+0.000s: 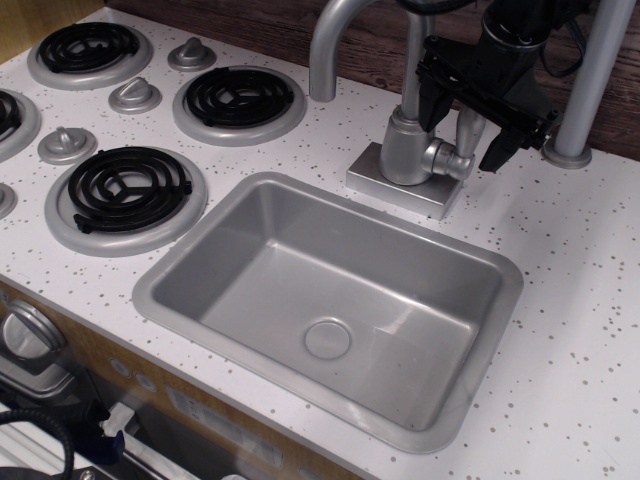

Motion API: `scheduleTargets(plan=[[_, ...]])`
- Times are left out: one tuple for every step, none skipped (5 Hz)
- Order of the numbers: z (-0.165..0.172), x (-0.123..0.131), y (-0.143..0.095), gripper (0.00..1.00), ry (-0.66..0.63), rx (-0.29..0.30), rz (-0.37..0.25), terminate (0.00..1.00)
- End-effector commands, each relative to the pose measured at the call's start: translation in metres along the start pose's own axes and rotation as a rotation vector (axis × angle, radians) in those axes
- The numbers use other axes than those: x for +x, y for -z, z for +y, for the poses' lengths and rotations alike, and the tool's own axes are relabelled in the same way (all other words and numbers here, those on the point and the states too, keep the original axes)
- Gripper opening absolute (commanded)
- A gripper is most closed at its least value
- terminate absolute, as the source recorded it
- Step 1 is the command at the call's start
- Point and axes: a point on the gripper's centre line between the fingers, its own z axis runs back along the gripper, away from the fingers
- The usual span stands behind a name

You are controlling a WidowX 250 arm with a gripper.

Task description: Lever vertical to front

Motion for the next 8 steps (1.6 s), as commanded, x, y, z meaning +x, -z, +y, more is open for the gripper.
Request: scheduleTargets(plan=[[0.004, 0.021, -0.021, 1.0, 0.007, 0.005, -0.084, 0.0], [0.003, 0.026, -0.017, 1.0, 0.015, -0.002, -0.105, 0.0], [0.001, 0.031, -0.013, 1.0, 0.026, -0.01, -0.11, 0.0], [0.001, 0.032, -0.014, 1.0, 0.024, -0.001, -0.107, 0.0], [0.002, 0.029, -0.018, 0.0, 0.016, 0.017, -0.102, 0.0], [0.003, 0.018, -0.016, 0.0, -0.01, 0.015, -0.078, 0.0], [0.004, 0.005, -0.008, 0.0, -0.017, -0.011, -0.022, 0.0], [0.003, -0.006, 0.001, 0.0, -0.024, -0.033, 0.027, 0.0]])
